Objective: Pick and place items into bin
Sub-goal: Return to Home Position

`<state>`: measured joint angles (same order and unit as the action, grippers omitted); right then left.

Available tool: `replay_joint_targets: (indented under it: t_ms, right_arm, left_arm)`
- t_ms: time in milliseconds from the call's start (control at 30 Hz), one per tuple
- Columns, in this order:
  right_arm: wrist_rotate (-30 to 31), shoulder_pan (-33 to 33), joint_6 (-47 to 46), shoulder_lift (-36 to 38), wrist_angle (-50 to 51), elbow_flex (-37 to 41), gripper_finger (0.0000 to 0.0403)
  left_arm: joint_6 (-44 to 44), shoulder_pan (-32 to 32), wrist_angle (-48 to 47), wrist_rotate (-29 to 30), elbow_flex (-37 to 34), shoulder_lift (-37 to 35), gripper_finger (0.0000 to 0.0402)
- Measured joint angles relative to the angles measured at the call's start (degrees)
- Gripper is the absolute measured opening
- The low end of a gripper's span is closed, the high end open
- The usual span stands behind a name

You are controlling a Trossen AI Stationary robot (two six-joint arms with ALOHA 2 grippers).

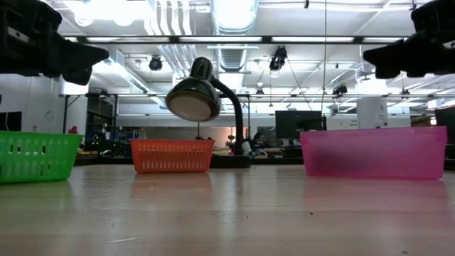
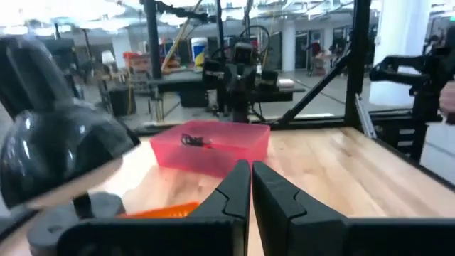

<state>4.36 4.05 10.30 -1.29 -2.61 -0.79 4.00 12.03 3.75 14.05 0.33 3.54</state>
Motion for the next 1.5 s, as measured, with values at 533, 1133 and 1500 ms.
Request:
replay_joint_targets:
  t_ms: [533,1133,1500]
  right_arm:
    - [-0.5,0.0,-7.3,-0.1,1.6,0.2,0.0009]
    - [-0.2,0.0,-6.8,0.0,1.5,0.2,0.0009]
    - [-0.2,0.0,-6.9,-0.1,1.5,0.2,0.0009]
  left_arm:
    - [-2.4,0.0,-1.0,-5.1,0.0,-0.1,0.0001]
    - [-2.0,0.0,-1.2,-5.0,0.1,0.1,0.0001]
    - [-2.0,0.0,-1.1,-5.0,0.1,0.1,0.0001]
